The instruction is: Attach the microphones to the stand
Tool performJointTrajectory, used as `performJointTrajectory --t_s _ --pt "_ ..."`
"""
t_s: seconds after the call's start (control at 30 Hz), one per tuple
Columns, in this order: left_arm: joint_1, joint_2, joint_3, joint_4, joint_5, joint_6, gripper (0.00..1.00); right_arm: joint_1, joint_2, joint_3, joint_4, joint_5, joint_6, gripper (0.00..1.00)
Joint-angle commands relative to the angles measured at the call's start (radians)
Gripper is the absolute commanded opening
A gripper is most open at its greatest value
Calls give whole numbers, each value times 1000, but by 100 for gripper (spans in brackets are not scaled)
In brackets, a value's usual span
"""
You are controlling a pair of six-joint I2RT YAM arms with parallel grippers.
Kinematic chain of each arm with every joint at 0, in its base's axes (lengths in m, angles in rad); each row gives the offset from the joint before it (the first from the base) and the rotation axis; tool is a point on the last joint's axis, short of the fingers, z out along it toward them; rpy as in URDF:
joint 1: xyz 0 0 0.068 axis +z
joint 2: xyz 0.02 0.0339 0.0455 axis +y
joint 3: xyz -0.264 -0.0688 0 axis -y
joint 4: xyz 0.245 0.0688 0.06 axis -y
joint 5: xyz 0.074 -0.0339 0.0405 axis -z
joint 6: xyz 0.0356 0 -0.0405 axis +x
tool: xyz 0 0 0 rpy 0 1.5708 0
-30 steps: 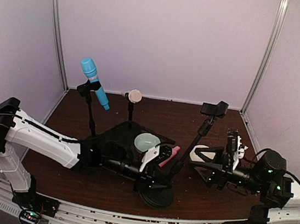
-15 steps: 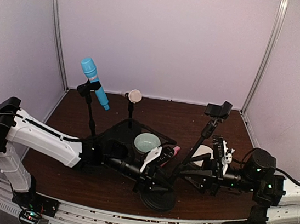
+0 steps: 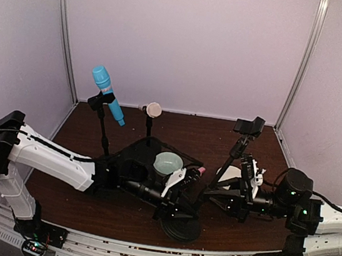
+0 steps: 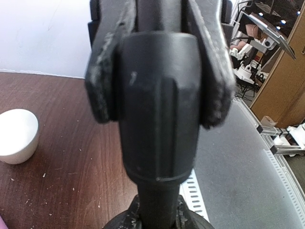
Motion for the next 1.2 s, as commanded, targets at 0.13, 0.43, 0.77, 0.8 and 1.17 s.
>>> performJointTrajectory --t_s 0.13,0.43,0.77,0.8,1.17 --pt "-8 -34 53 -56 -344 24 0 5 6 27 6 180 82 0" --pt "-38 -34 40 -84 -735 -31 0 90 52 59 -40 517 125 0" --pt "-39 -34 28 -116 -761 -48 30 93 78 90 -58 545 70 0" --pt "-39 -36 27 -117 -752 -42 40 93 81 91 -57 549 59 0" --pt "-39 -204 -70 -50 -521 82 58 93 90 73 -59 451 -91 0"
